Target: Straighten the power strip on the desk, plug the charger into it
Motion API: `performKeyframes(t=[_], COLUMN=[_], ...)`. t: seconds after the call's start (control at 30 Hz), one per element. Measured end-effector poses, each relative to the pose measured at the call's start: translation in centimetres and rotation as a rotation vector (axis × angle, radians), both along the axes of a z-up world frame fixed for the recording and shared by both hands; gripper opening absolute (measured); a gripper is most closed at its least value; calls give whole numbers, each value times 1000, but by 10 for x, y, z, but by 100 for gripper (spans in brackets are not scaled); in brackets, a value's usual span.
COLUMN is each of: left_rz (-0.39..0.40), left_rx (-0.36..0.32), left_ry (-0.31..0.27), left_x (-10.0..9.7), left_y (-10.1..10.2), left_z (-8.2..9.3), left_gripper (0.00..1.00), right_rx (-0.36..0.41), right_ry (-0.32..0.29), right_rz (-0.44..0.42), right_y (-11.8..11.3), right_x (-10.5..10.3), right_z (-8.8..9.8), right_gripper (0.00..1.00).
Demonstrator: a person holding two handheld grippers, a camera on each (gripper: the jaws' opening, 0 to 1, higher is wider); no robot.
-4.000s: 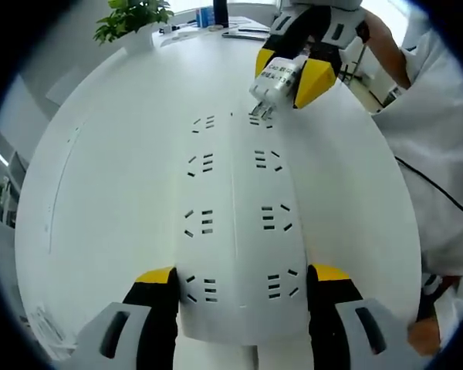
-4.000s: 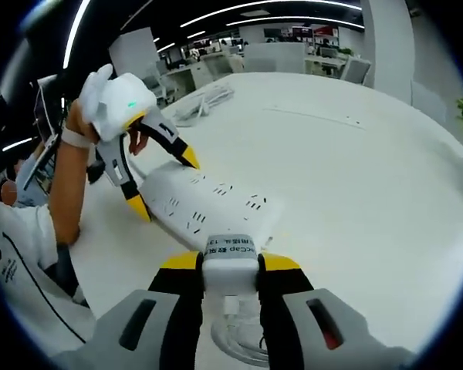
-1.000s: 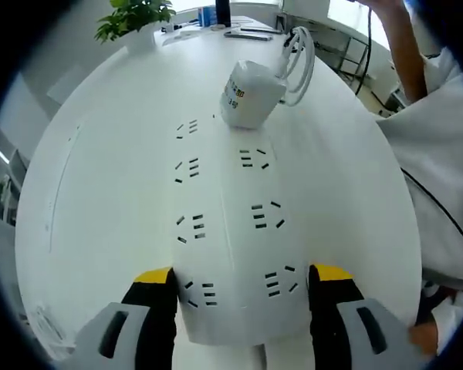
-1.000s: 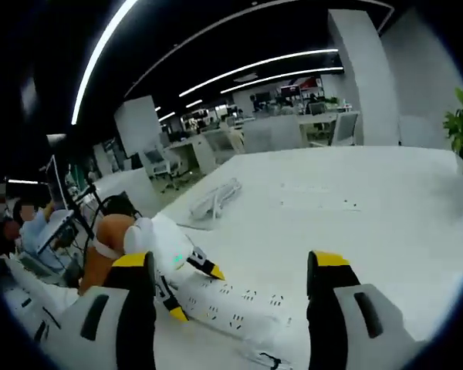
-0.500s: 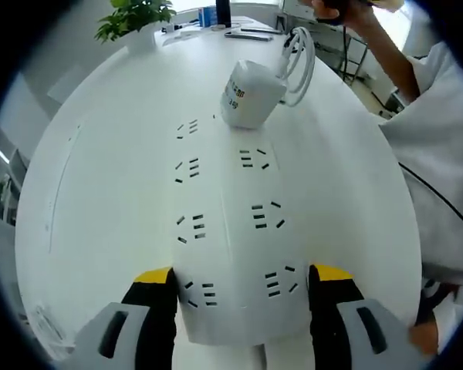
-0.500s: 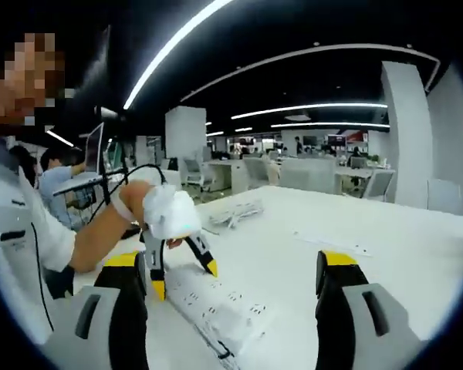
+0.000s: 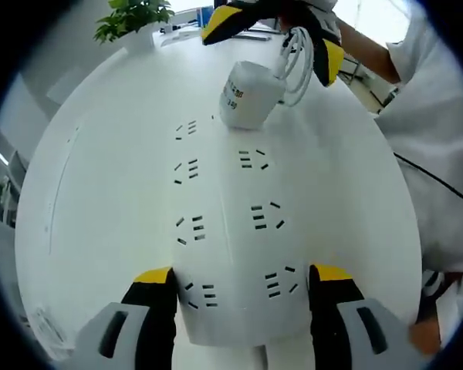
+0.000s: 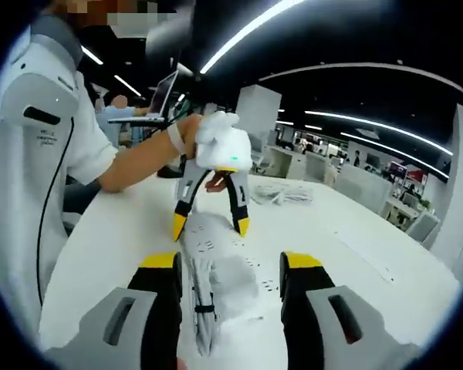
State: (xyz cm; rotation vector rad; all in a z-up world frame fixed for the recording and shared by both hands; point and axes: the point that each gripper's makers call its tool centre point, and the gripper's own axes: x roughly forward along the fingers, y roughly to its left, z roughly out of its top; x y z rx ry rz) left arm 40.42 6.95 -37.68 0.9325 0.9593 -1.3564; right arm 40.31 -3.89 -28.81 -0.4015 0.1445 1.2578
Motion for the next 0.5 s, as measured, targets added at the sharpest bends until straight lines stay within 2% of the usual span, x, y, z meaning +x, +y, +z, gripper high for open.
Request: performKeyframes(t=[0.13, 0.2, 0.27, 0.33, 0.5], left_rz=[-9, -10, -10, -14, -20], left_rx=[-6, -10, -12, -16, -19], left_ry=[1, 1, 2, 2, 2], left_x=[1, 1, 1, 1, 1], left_y=[-1, -1, -1, -2, -2], left_z=[0, 0, 0, 0, 0], left_gripper=[71, 71, 71, 71, 71], right_rx=[-43, -8, -4, -10, -12], right_ry=[-26, -13, 14, 6, -8], right_rz=[53, 102, 117, 107, 122], right_y=[7, 13, 12, 10, 11], right_x=[4, -1, -1, 3, 3], right_z=[-15, -13, -13, -13, -13], right_gripper=[48, 42, 34, 31, 30])
